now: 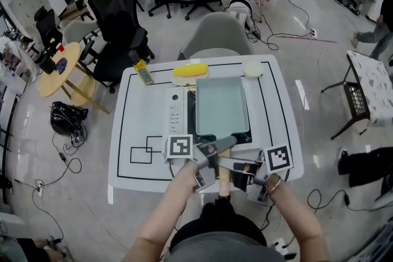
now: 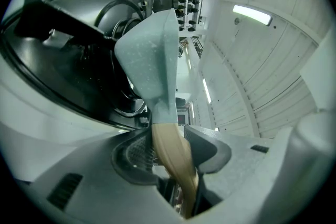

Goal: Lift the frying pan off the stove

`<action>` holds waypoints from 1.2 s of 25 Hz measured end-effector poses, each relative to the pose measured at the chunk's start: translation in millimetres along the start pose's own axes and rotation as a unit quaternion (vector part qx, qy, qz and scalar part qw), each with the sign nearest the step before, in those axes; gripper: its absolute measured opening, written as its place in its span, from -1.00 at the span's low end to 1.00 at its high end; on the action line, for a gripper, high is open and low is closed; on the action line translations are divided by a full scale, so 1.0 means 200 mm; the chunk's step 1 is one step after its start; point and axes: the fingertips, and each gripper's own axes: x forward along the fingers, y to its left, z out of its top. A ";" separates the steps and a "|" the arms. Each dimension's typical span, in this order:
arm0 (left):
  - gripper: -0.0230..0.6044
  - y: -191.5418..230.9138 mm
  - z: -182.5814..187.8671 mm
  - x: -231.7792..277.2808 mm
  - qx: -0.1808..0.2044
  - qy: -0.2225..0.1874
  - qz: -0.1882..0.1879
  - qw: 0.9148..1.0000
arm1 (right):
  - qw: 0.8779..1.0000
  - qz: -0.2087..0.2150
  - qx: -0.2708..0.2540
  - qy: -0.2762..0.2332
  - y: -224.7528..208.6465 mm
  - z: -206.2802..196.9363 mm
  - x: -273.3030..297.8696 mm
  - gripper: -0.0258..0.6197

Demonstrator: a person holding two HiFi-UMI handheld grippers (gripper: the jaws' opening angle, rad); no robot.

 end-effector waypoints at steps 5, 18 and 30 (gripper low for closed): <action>-0.41 -0.06 -0.01 -0.01 0.018 -0.006 -0.009 1.000 | 1.000 -0.005 -0.014 -0.004 0.05 -0.01 -0.01 -0.45; -0.41 -0.49 0.02 -0.09 0.132 -0.033 -0.025 0.990 | 0.993 0.042 -0.108 -0.009 0.41 0.04 0.04 -0.46; -0.41 -0.69 0.00 -0.22 0.189 -0.066 -0.019 0.979 | 0.985 0.066 -0.159 0.010 0.60 -0.02 0.12 -0.46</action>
